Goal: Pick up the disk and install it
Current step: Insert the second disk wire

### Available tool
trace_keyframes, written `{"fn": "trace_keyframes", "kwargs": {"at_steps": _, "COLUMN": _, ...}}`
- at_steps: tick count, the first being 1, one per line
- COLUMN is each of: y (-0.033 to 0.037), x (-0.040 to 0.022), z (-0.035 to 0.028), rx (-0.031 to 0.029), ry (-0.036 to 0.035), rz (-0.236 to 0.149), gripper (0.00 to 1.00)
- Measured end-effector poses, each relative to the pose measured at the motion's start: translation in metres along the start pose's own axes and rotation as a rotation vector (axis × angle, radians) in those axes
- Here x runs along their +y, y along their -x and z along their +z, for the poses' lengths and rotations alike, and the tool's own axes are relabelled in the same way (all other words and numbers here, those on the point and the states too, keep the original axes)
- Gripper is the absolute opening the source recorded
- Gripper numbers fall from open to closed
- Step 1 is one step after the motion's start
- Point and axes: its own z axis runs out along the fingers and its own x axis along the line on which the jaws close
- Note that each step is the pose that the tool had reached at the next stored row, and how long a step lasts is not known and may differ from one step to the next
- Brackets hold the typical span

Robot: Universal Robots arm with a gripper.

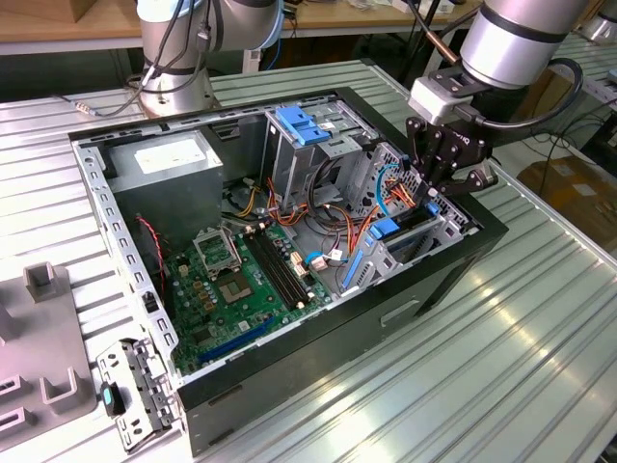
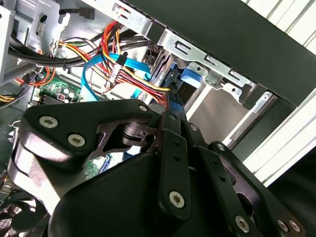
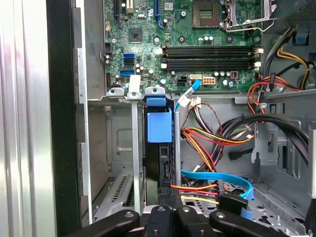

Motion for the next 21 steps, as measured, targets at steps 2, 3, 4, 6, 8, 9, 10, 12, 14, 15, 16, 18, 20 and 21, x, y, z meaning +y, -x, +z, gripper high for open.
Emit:
{"fn": "trace_keyframes", "kwargs": {"at_steps": 2, "y": 0.0, "x": 0.0001, "z": 0.0, "rx": 0.0, "ry": 0.0, "rz": 0.0, "gripper": 0.11}}
{"fn": "trace_keyframes", "kwargs": {"at_steps": 3, "y": 0.0, "x": 0.0009, "z": 0.0, "rx": -0.0001, "ry": 0.0, "rz": 0.0, "gripper": 0.11}}
{"fn": "trace_keyframes", "kwargs": {"at_steps": 4, "y": 0.0, "x": 0.0026, "z": -0.0001, "rx": 0.0, "ry": 0.0, "rz": 0.0, "gripper": 0.11}}
{"fn": "trace_keyframes", "kwargs": {"at_steps": 6, "y": -0.0001, "x": 0.0083, "z": -0.0003, "rx": 0.0001, "ry": 0.0, "rz": 0.0, "gripper": 0.11}}
{"fn": "trace_keyframes", "kwargs": {"at_steps": 8, "y": -0.0003, "x": 0.0144, "z": -0.0005, "rx": 0.0, "ry": 0.0, "rz": 0.0, "gripper": 0.11}}
{"fn": "trace_keyframes", "kwargs": {"at_steps": 9, "y": -0.0004, "x": 0.0198, "z": -0.0007, "rx": 0.0, "ry": 0.0, "rz": 0.0, "gripper": 0.11}}
{"fn": "trace_keyframes", "kwargs": {"at_steps": 10, "y": -0.0005, "x": 0.0213, "z": -0.0007, "rx": -0.0001, "ry": -0.0001, "rz": 0.0, "gripper": 0.11}}
{"fn": "trace_keyframes", "kwargs": {"at_steps": 12, "y": -0.0004, "x": 0.0213, "z": -0.0049, "rx": -0.0001, "ry": 0.0, "rz": 0.0, "gripper": 0.11}}
{"fn": "trace_keyframes", "kwargs": {"at_steps": 14, "y": -0.0005, "x": 0.0211, "z": -0.0116, "rx": -0.0002, "ry": 0.0, "rz": 0.0, "gripper": 0.11}}
{"fn": "trace_keyframes", "kwargs": {"at_steps": 15, "y": -0.0006, "x": 0.0208, "z": -0.0209, "rx": -0.0004, "ry": 0.0, "rz": 0.0, "gripper": 0.11}}
{"fn": "trace_keyframes", "kwargs": {"at_steps": 16, "y": -0.0006, "x": 0.0206, "z": -0.0254, "rx": -0.0002, "ry": 0.0001, "rz": 0.0, "gripper": 0.11}}
{"fn": "trace_keyframes", "kwargs": {"at_steps": 18, "y": -0.0008, "x": 0.0204, "z": -0.0318, "rx": -0.0003, "ry": 0.0039, "rz": 0.0, "gripper": 0.11}}
{"fn": "trace_keyframes", "kwargs": {"at_steps": 20, "y": -0.0008, "x": 0.0199, "z": -0.0395, "rx": -0.0001, "ry": 0.0113, "rz": 0.0, "gripper": 0.11}}
{"fn": "trace_keyframes", "kwargs": {"at_steps": 21, "y": 0.0001, "x": 0.0191, "z": -0.0424, "rx": 0.0015, "ry": 0.0197, "rz": 0.0, "gripper": 0.11}}
